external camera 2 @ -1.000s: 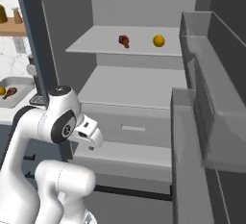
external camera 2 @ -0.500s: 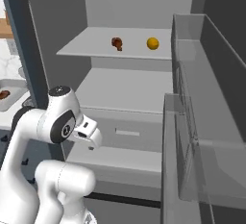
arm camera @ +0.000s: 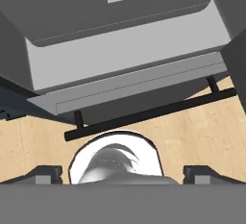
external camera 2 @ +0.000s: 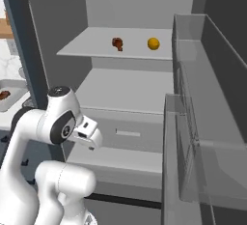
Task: Place one lemon and one chicken drumstick in each tupperware on the nearby counter, to pack two identical lunches.
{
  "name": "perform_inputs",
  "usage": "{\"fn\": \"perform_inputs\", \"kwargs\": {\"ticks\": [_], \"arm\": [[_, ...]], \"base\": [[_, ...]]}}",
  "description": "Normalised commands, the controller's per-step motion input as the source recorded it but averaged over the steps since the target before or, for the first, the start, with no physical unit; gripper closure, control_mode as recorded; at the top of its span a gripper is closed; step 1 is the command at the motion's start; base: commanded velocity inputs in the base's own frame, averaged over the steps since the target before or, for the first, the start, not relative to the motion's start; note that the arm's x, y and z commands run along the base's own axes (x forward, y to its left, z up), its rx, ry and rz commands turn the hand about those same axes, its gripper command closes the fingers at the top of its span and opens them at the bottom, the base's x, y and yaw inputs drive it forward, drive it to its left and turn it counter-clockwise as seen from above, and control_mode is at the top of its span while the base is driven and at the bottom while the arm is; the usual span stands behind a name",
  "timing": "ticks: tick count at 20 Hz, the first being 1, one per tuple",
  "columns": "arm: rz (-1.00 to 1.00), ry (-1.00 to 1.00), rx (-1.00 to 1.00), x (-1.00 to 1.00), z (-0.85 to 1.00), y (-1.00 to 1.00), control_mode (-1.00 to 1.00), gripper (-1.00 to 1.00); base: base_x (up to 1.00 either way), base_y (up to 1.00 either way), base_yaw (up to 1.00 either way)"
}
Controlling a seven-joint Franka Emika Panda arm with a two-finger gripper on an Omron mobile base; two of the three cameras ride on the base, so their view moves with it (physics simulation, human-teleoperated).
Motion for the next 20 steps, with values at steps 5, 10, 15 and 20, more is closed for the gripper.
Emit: {"fn": "perform_inputs", "kwargs": {"ticks": [5,10,15,20], "arm": [[0.13,-0.6,-0.09,0.0,0.59,0.01,-1.0,-1.0],[0.16,-0.59,-0.15,0.04,0.64,0.01,-1.0,-1.0],[0.15,-0.42,-0.03,0.0,0.99,0.0,-1.0,-1.0],[0.06,-0.19,0.0,0.18,1.0,0.0,-1.0,-1.0]], "base": [[0.0,0.0,0.0],[0.0,0.0,0.0],[0.0,0.0,0.0],[0.0,0.0,0.0]]}}
